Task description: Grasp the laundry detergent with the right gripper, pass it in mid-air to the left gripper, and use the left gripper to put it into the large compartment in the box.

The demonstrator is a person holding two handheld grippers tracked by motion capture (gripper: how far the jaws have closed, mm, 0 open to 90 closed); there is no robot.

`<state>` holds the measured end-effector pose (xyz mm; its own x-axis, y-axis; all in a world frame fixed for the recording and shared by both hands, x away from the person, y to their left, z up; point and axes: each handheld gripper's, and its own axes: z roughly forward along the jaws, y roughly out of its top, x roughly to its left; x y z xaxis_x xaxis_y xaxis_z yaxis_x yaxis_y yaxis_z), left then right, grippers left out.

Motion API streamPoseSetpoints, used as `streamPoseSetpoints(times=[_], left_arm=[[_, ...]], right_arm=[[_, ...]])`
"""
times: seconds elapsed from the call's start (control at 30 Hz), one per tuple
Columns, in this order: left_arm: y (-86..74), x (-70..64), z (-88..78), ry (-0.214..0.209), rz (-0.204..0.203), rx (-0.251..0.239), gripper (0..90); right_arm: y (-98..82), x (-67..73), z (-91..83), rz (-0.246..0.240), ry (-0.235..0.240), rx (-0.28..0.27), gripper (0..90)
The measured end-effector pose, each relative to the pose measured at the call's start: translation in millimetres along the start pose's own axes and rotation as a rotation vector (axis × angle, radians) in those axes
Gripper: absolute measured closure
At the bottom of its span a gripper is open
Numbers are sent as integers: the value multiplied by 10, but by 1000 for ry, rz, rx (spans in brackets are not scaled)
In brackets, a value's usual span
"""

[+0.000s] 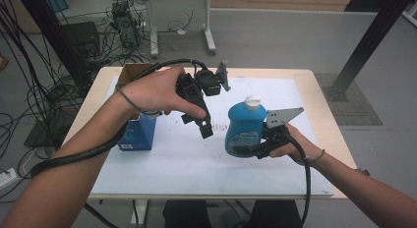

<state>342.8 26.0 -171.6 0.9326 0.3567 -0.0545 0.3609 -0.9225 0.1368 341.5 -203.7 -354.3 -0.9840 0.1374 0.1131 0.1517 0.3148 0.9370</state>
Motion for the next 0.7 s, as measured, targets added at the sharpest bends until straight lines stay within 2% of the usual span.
streamPoseSetpoints(times=[0.2, 0.43, 0.7], left_arm=[[26, -16, -12, -14, 9, -20, 106], [78, -77, 3, -28, 33, -37, 107], [121, -117, 20, -29, 55, -52, 106]], right_arm=[[32, 25, 102, -8, 29, -2, 397], [97, 67, 243, -39, 74, 3, 397], [182, 93, 347, -61, 102, 1, 397]])
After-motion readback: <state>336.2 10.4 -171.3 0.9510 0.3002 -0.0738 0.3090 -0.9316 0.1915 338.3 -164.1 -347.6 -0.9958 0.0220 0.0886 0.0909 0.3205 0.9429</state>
